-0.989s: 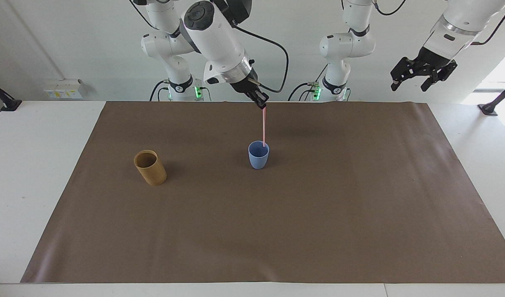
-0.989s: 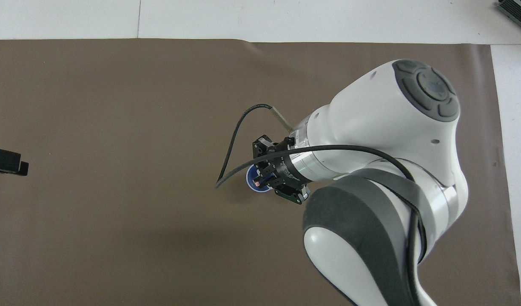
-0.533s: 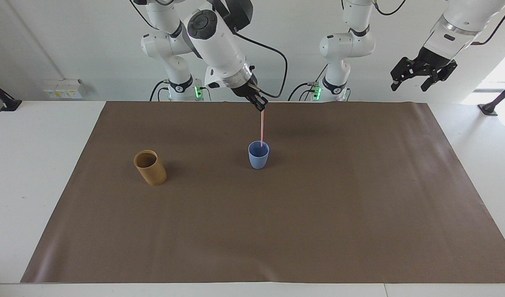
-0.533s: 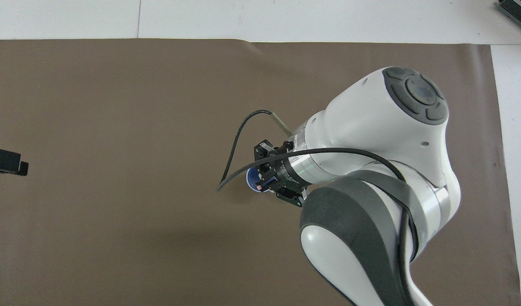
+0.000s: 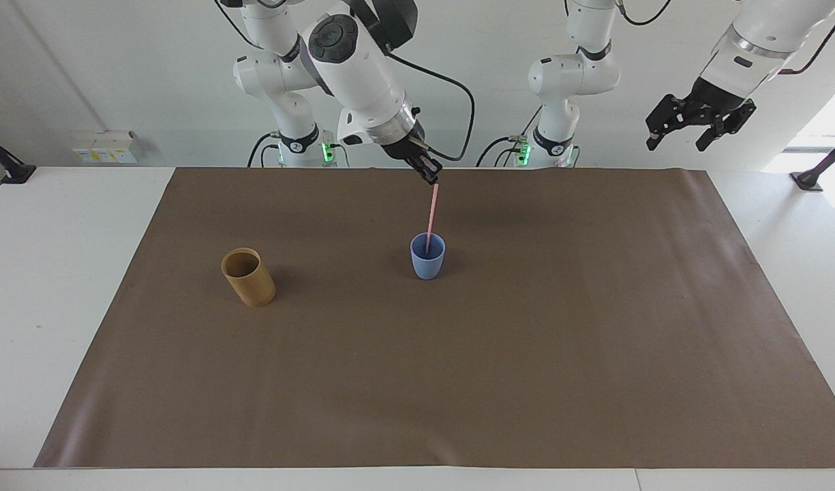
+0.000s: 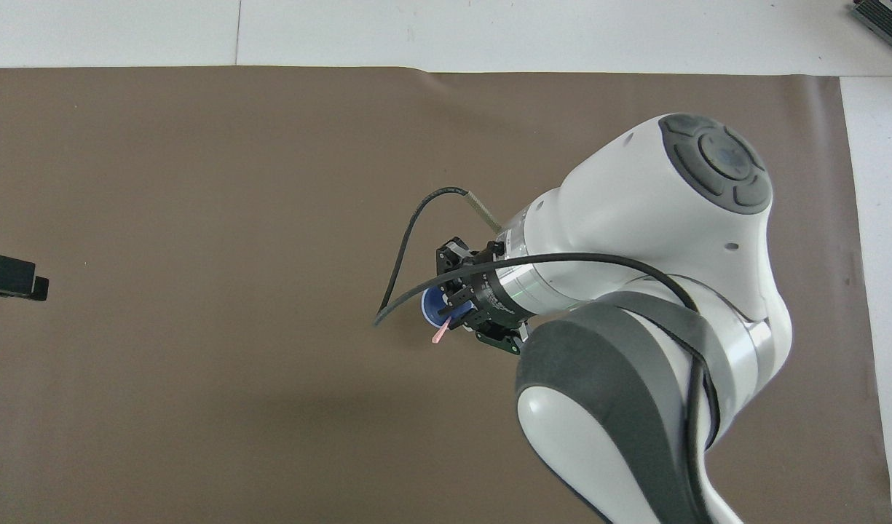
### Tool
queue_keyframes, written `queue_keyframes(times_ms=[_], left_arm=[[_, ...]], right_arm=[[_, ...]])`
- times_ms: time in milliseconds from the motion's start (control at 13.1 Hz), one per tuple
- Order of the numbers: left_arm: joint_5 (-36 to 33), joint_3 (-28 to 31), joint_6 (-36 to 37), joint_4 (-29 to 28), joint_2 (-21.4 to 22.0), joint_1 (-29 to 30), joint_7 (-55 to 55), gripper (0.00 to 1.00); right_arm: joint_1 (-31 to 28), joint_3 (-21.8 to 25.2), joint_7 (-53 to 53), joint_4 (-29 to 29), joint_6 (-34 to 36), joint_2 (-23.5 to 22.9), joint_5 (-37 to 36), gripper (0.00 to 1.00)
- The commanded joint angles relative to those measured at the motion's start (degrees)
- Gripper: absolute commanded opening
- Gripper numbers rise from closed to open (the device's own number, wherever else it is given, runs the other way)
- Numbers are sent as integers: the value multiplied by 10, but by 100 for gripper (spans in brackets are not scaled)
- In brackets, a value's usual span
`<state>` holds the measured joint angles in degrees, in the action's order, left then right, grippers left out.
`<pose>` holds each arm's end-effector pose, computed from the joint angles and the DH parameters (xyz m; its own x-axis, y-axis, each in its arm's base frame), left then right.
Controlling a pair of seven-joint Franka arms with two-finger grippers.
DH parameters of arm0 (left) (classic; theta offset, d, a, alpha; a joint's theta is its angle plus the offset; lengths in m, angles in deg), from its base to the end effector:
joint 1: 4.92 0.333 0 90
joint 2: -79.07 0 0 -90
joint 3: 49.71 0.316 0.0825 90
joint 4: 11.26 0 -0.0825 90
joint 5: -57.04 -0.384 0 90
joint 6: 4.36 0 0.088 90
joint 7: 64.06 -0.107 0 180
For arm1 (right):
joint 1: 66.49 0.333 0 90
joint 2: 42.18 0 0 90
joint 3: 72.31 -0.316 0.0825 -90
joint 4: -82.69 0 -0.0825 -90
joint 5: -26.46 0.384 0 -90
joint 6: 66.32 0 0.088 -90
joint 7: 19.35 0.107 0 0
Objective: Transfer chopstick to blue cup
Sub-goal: 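Lower the pink stick into the blue cup and open the right gripper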
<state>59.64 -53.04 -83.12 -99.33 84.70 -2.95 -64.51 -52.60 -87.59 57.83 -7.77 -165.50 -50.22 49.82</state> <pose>0.5016 -0.0193 0.6755 0.9972 -0.0397 -0.0639 -0.0372 -0.9985 0.0398 0.5174 0.3189 0.5648 0.5793 -0.7015 -0.4151 -0.7946 -0.5994 -0.0960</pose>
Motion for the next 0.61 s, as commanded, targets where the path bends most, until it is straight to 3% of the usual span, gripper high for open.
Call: queue_keyframes(times_ms=[0,152,228,304,457,533], left_arm=[[5,-2,10,1,5,6,-3,100],[5,-2,10,1,5,6,-3,100],[5,-2,10,1,5,6,-3,100],[5,-1,10,1,5,6,-3,100],[5,-2,10,1,5,6,-3,100],[5,-2,10,1,5,6,-3,100]], right_arm=[[-5,-2,-7,-13,-11,10,-4,18],[-10,-2,-17,-9,-3,10,-9,20],[-14,0,-41,-9,4,16,-17,28],[-28,3,-86,-9,21,29,-26,44],[-65,3,-197,-10,64,53,-56,98],[-80,4,-251,-10,74,62,-84,100]])
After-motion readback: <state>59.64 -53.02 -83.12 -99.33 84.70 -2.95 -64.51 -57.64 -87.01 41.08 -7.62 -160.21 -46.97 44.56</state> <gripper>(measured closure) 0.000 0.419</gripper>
